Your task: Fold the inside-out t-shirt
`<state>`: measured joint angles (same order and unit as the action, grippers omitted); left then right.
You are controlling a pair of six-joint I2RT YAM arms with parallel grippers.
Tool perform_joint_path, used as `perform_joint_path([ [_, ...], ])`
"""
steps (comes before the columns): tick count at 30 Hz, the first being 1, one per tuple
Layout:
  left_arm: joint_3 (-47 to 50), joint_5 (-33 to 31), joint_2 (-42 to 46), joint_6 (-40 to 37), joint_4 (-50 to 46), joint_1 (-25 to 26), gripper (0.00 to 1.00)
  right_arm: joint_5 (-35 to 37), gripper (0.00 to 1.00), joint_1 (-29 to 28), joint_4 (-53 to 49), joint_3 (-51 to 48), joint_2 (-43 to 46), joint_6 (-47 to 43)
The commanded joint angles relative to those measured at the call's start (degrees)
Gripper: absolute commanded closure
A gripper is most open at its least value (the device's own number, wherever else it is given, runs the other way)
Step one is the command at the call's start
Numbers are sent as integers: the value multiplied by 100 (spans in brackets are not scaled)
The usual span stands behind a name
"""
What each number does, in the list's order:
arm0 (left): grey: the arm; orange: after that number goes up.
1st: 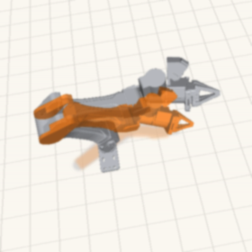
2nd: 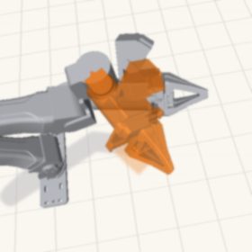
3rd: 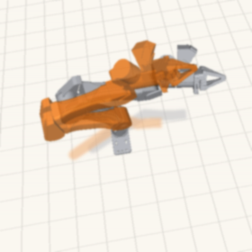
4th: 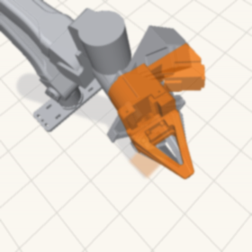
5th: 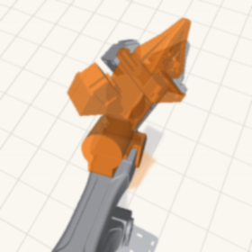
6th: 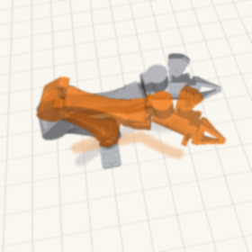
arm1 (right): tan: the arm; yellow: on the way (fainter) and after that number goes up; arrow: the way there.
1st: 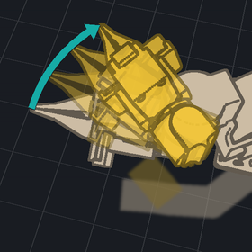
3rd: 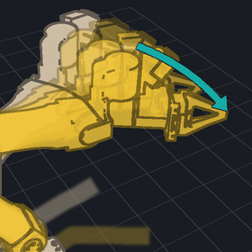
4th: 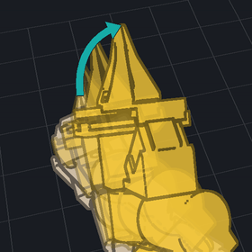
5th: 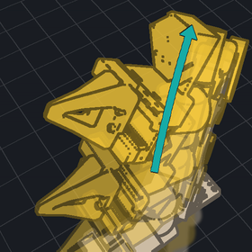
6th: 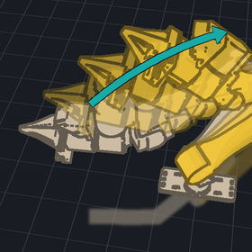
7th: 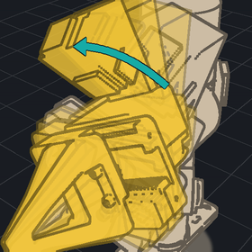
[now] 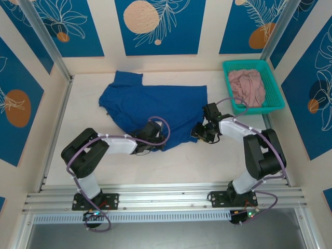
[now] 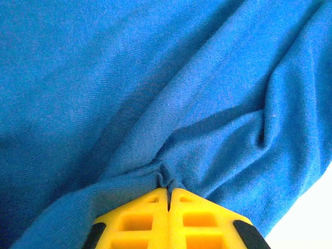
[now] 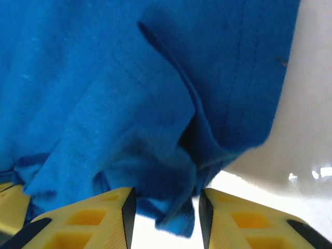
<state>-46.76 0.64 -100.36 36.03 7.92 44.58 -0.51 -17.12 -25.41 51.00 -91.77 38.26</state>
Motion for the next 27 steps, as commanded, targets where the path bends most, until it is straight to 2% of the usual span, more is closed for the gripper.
perform_joint_path([
  [1, 207, -56, -250, -68, -902, -112, 100, 235, 67, 49, -134, 193, -142, -68],
  [6, 229, -65, -230, -78, -903, -108, 100, 247, 82, 239, -124, -137, 268, -241],
  [13, 237, -75, -221, -74, -921, -112, 100, -450, 92, 642, 82, -606, 843, -792],
  [17, 229, -67, -221, -74, -924, -108, 100, -1043, 100, 855, 333, -936, 1231, -904],
  [21, 212, -64, -221, -81, -950, -109, 100, -1873, 100, 1089, 855, -1398, 1598, -946],
  [27, 211, -64, -195, -93, -972, -107, 100, -3423, 100, 1188, 1871, -1888, 1633, -987],
])
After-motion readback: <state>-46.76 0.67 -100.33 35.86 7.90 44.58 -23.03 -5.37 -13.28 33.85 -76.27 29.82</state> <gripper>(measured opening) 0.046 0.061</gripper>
